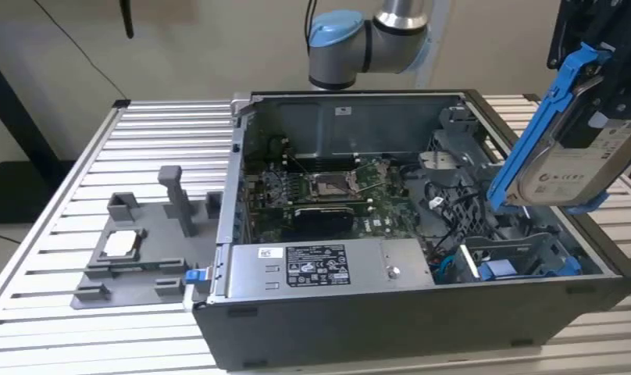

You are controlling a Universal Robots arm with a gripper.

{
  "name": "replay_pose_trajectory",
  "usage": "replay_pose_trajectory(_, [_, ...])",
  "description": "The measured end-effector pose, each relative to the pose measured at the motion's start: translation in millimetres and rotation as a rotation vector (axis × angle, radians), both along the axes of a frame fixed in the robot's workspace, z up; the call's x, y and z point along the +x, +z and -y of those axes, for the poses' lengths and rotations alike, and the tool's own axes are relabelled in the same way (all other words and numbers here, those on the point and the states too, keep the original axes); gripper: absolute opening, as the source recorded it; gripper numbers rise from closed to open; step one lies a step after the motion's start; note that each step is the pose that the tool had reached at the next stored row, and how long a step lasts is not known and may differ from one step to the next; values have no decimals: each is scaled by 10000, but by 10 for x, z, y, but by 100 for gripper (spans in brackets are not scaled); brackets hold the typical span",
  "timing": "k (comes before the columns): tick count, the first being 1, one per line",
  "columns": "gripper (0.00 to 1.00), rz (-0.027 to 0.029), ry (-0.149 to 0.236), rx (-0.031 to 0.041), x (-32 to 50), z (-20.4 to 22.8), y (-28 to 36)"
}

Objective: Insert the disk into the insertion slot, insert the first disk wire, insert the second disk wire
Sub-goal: 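Insert the disk into the insertion slot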

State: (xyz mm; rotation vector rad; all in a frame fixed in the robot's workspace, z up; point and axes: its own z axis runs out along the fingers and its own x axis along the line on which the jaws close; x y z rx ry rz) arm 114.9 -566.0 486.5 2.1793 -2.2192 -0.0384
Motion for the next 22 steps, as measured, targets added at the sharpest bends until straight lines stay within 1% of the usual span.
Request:
replay_pose_trajectory(4, [33, 14, -1, -5, 0, 0, -61])
replay_pose_trajectory(9, [33, 68, 1, -35, 0, 0, -129])
replay_pose_trajectory(11, [33, 84, 1, -46, 0, 0, -147])
replay_pose_trajectory(17, [33, 86, 1, -49, 0, 1, -155])
replay_pose_trajectory(19, [33, 86, 1, -49, 0, 1, -176])
replay_pose_trajectory(22, [33, 98, 2, -53, 0, 2, -231])
